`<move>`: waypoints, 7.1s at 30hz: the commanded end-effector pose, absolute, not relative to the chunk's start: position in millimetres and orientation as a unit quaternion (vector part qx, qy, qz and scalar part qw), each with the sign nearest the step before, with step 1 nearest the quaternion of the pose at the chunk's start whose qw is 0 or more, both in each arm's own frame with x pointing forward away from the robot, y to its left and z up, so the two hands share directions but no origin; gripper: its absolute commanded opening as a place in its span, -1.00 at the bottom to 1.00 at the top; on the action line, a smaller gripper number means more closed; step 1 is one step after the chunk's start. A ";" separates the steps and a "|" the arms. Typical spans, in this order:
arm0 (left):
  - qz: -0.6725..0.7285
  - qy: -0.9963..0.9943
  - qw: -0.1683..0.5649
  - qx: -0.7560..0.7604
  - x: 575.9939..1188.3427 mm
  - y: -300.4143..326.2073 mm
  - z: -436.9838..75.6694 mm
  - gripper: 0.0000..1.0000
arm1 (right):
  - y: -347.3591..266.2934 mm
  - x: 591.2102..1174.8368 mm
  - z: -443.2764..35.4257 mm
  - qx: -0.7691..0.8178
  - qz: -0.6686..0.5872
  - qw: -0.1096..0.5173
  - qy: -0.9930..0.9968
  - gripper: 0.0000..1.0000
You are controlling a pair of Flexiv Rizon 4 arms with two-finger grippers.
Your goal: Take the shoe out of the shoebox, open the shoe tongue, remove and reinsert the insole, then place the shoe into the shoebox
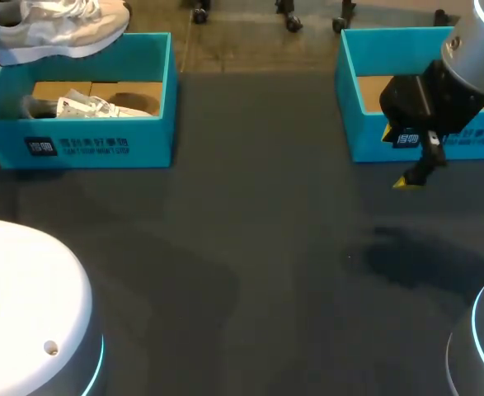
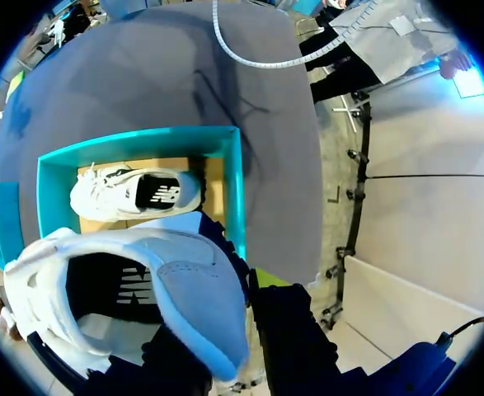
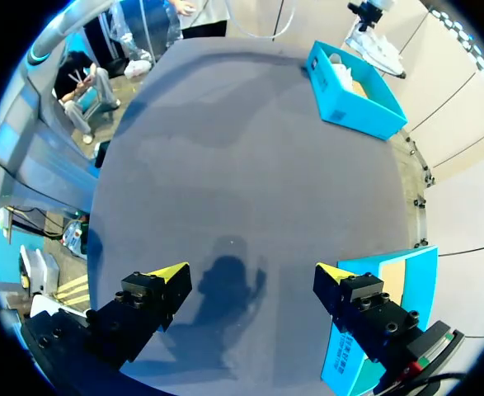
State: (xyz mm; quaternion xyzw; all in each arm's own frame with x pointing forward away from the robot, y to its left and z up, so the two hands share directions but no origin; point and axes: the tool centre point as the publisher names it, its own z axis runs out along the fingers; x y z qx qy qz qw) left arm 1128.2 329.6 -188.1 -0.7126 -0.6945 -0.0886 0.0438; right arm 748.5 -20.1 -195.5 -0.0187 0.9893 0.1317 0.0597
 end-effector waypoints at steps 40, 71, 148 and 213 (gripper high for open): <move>-0.131 -0.653 0.032 -0.745 1165.9 307.9 -277.8 -1.00 | -19.6 748.8 -196.4 -0.018 0.131 0.060 0.989 1.00; -0.141 -0.654 0.076 -0.740 1190.6 292.9 -338.7 -1.00 | -19.6 748.8 -196.4 -0.018 0.131 0.060 0.989 1.00; -0.041 -0.582 -0.027 -0.811 1097.9 291.5 -265.5 0.50 | -19.6 748.8 -196.4 -0.018 0.131 0.060 0.989 1.00; -0.038 -0.602 -0.016 -0.798 1081.2 280.9 -367.2 0.52 | -19.6 748.8 -196.4 -0.018 0.131 0.060 0.989 1.00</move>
